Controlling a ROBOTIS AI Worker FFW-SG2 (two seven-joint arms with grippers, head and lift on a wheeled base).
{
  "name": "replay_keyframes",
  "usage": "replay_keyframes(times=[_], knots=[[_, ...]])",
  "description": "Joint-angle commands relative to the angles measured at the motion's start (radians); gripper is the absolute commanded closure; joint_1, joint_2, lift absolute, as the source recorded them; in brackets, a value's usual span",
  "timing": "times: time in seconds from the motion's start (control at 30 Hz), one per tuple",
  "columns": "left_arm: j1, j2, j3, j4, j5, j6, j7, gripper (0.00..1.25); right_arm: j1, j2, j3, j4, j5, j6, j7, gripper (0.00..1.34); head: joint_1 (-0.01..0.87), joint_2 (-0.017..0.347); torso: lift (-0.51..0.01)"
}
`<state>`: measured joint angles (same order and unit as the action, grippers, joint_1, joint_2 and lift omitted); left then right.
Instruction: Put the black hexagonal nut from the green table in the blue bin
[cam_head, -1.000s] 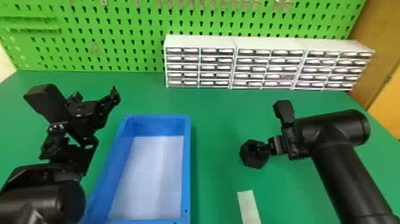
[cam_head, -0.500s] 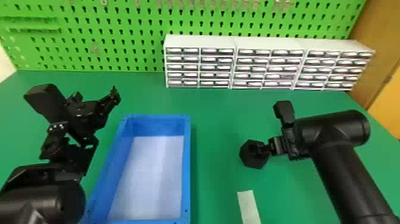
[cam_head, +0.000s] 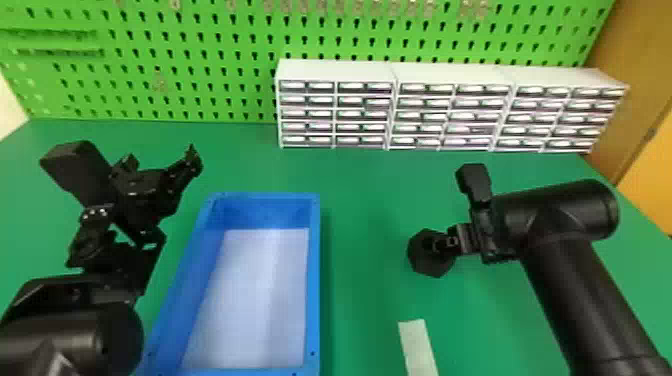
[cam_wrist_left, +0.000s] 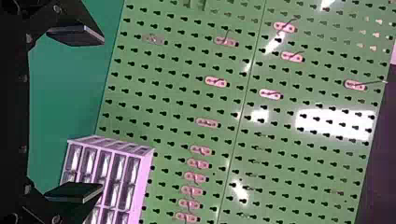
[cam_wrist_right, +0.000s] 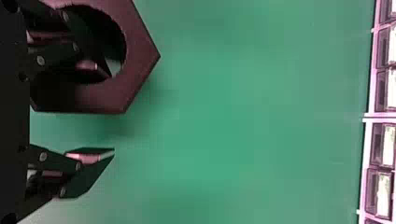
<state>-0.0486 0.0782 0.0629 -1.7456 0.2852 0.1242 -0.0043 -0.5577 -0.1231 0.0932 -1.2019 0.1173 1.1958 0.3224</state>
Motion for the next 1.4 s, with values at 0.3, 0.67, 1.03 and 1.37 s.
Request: replay_keyframes(times=[0.3,0.67,1.03,1.37], knots=[[0.001,0.000,0.000,0.000,0.000,0.000,0.000,0.17,-0.008,-0.001,0.048,0.001,0.030,-0.001,0.000,1.04,0.692,0.009,-0.097],[0.001,0.000,0.002,0.000,0.000,0.000,0.000,0.17,-0.008,-0.001,0.048,-0.002,0.030,-0.009,0.000,1.04,0.692,0.009,-0.097],[0.006,0.000,0.006,0.000,-0.003,0.000,0.000,0.17,0.018,-0.007,0.014,-0.059,0.028,-0.093,0.000,1.04,0.692,0.009,-0.097],[0.007,0.000,0.008,0.000,-0.001,0.000,0.000,0.17,0.055,-0.010,-0.013,-0.128,0.039,-0.213,0.000,1.04,0.692,0.009,-0.097]])
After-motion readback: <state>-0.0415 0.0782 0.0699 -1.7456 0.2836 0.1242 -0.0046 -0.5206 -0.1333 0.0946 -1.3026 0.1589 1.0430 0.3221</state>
